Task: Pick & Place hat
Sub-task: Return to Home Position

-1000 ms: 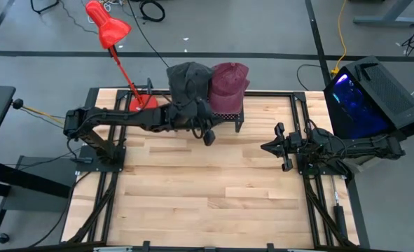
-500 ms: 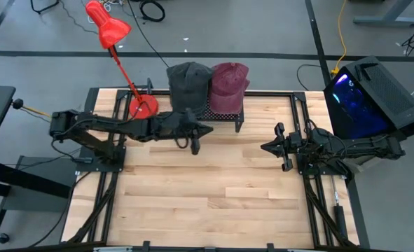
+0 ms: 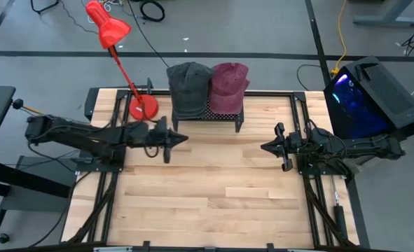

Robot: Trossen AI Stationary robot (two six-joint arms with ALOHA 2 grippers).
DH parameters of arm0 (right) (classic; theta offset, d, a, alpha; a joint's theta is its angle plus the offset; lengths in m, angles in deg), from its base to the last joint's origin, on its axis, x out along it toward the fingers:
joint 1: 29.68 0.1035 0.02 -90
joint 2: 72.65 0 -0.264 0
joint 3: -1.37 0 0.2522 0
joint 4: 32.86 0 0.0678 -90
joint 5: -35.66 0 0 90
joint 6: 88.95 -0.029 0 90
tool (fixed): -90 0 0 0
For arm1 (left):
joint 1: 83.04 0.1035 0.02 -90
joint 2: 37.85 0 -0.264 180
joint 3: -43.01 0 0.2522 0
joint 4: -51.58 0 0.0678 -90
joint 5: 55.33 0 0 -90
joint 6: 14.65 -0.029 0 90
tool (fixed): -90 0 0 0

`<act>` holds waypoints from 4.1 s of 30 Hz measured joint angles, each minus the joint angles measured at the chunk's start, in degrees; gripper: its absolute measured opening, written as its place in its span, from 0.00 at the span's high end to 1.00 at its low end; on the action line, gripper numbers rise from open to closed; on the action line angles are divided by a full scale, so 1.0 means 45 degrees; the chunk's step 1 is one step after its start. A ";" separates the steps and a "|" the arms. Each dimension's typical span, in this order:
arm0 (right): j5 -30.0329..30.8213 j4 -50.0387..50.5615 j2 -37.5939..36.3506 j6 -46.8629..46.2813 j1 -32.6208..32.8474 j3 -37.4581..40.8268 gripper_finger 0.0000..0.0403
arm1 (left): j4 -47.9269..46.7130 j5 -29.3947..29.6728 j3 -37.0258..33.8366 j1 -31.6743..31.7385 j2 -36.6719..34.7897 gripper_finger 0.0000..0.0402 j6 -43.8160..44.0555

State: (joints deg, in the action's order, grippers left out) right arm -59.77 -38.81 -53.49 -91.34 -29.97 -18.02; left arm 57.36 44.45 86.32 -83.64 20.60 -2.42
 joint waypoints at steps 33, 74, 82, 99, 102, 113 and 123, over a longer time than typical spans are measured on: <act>0.0005 0.0001 0.0000 0.0000 0.0002 0.0000 0.94 | 0.0033 -0.0231 -0.5728 -0.0774 -0.7373 1.00 -0.0209; 0.0005 0.0005 0.0000 -0.0005 -0.0001 0.0000 0.94 | -0.3898 -0.1874 -0.6463 -0.0774 -1.2981 1.00 -0.0598; 0.0005 0.0005 -0.0002 -0.0001 0.0000 0.0000 0.94 | -0.4112 -0.1956 -0.6458 -0.0774 -1.2963 1.00 -0.0546; 0.0005 0.0005 0.0000 -0.0002 -0.0003 0.0000 0.94 | -0.3670 -0.1606 -0.6473 -0.0769 -1.2743 0.92 0.1481; 0.0005 0.0005 0.0000 -0.0004 -0.0003 0.0000 0.94 | -0.3633 -0.1613 -0.6473 -0.0769 -1.2738 0.92 0.1481; 0.0005 0.0005 0.0000 0.0000 0.0002 0.0000 0.94 | -0.3532 -0.1650 -0.6473 -0.0769 -1.2738 0.92 0.1486; -0.0005 0.0085 -0.0818 -0.0323 0.0000 0.0002 0.94 | -0.3510 -0.1654 -0.6473 -0.0769 -1.2738 0.92 0.1486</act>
State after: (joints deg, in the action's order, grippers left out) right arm -59.79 -38.43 -57.17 -92.80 -29.97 -18.01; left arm 41.57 37.00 57.19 -87.10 -36.72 4.26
